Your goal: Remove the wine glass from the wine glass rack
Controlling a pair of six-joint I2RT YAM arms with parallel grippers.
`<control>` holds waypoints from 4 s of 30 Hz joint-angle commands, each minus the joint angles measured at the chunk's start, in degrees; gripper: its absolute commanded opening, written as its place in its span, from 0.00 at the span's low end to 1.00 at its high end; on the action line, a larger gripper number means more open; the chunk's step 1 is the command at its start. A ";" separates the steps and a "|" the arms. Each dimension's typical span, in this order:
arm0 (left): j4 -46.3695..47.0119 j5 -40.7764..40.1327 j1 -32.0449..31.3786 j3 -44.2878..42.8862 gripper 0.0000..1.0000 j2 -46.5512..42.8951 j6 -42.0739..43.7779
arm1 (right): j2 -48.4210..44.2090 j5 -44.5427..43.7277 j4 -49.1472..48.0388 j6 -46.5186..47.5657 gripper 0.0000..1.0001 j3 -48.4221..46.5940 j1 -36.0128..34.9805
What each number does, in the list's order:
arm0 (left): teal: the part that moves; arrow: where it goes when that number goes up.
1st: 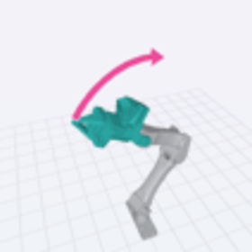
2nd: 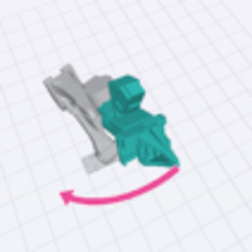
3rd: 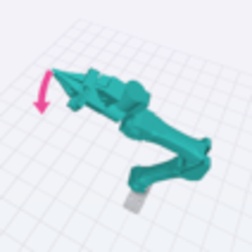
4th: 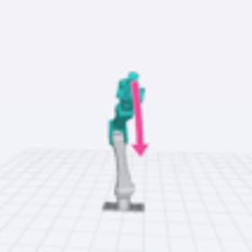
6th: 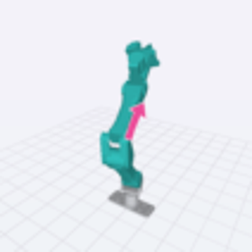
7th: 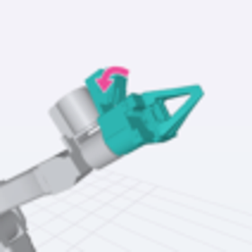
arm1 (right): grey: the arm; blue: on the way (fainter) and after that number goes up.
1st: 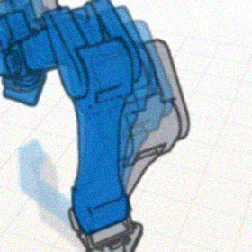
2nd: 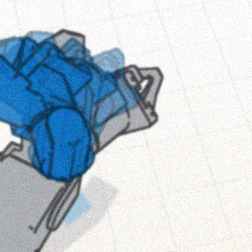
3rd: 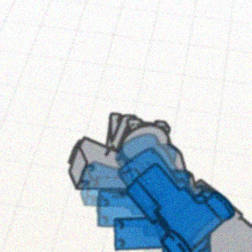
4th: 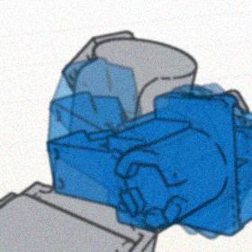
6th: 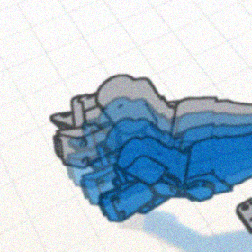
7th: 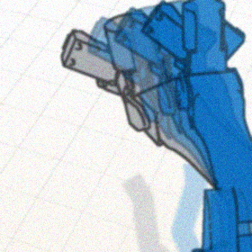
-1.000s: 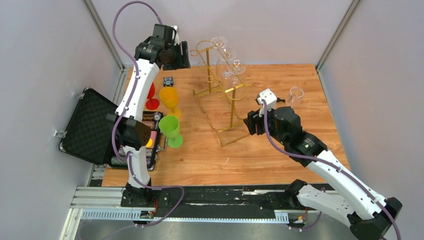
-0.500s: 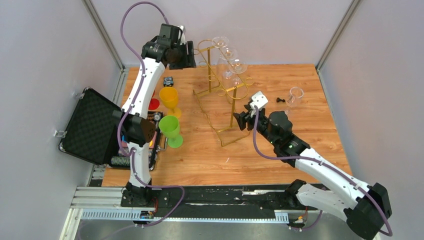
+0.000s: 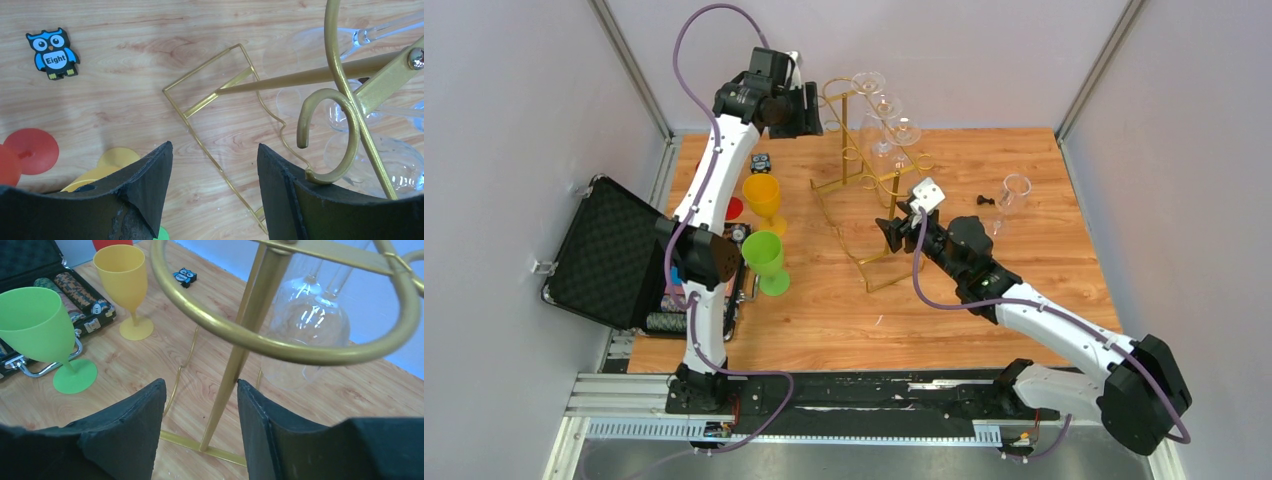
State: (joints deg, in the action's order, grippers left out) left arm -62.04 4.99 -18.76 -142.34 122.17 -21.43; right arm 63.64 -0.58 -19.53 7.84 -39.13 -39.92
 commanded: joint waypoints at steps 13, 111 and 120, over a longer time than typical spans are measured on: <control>0.92 -1.72 -0.13 -4.04 0.70 2.85 -0.66 | 0.91 6.87 -6.22 0.54 0.52 -0.14 -1.20; -2.11 -0.78 2.50 -6.06 0.72 2.43 4.95 | 13.42 8.73 -21.51 -1.16 0.68 -1.19 -9.64; -3.04 -0.50 2.50 -5.42 0.71 1.59 5.69 | 13.73 1.55 -18.38 -0.02 0.70 -3.26 -11.61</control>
State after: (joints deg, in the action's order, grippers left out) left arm -64.82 3.84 -16.25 -145.88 124.81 -17.39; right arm 78.59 4.49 -38.17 6.98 -40.21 -50.57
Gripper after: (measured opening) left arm 0.714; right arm 0.692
